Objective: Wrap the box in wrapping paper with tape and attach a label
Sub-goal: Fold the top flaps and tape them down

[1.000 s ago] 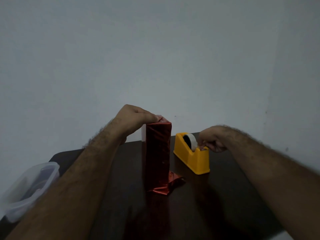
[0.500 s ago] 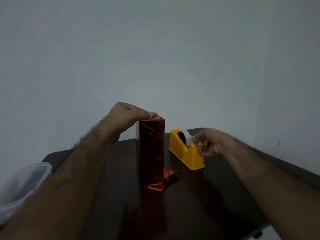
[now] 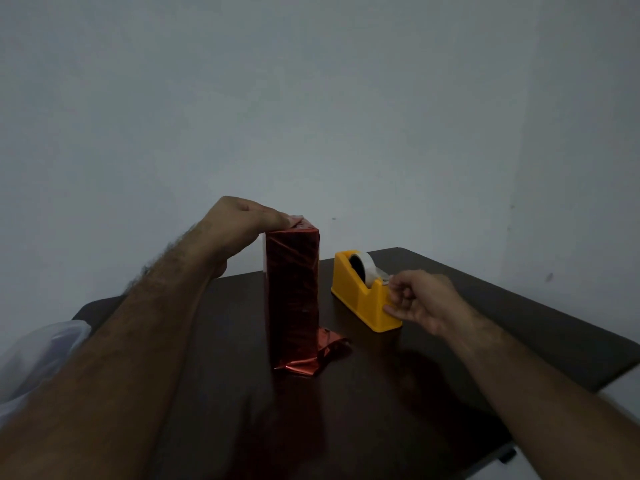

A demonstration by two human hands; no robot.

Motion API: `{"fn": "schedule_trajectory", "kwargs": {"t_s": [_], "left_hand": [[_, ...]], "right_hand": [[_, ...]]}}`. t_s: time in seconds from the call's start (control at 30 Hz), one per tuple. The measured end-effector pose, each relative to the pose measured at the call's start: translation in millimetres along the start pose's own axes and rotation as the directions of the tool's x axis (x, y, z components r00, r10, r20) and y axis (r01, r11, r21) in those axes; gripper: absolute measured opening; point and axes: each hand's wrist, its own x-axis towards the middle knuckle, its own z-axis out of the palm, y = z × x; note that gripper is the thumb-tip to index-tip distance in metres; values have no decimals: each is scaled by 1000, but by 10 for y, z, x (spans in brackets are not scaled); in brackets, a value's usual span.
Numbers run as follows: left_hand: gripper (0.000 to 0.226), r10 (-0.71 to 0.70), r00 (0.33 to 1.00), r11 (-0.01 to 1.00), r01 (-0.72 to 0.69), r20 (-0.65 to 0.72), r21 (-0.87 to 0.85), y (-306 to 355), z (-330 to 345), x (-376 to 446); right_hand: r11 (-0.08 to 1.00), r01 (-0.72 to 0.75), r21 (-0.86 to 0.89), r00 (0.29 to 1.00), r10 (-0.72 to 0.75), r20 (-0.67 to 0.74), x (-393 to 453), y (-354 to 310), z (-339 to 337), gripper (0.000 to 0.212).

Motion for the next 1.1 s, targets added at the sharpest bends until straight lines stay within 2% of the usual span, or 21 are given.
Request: {"fn": "schedule_trajectory", "kwargs": {"t_s": [0.13, 0.27, 0.43, 0.53, 0.67, 0.8, 0.93, 1.1], "left_hand": [[16, 3, 1000, 1000, -3, 1, -2, 10, -3, -7], [15, 4, 1000, 1000, -4, 9, -4, -2, -4, -2], [15, -3, 1000, 1000, 3, 10, -13, -11, -10, 6], [17, 9, 1000, 1000, -9, 12, -23, -24, -8, 9], [16, 23, 1000, 999, -23, 19, -44, -39, -5, 21], [14, 32, 999, 999, -31, 30, -39, -76, -19, 61], [10, 58, 997, 997, -56, 41, -47, -140, -50, 131], [14, 45, 999, 998, -44, 27, -47, -178, -81, 175]], "right_hand": [[994, 57, -91, 996, -62, -60, -60, 78, 1, 11], [986, 35, -166, 993, -53, -101, -111, 159, -11, 15], [919, -3, -393, 988, -59, -145, -125, 279, -23, 39], [957, 36, -288, 987, -79, -138, -185, 290, -29, 41], [975, 147, -168, 983, -162, -81, -291, 139, 9, 26], [950, 272, -153, 962, -266, 61, -432, -251, 218, 11], [915, 370, -160, 922, -341, 186, -606, -668, 517, 8], [874, 449, -185, 885, -407, 224, -747, -997, 778, 10]]}}
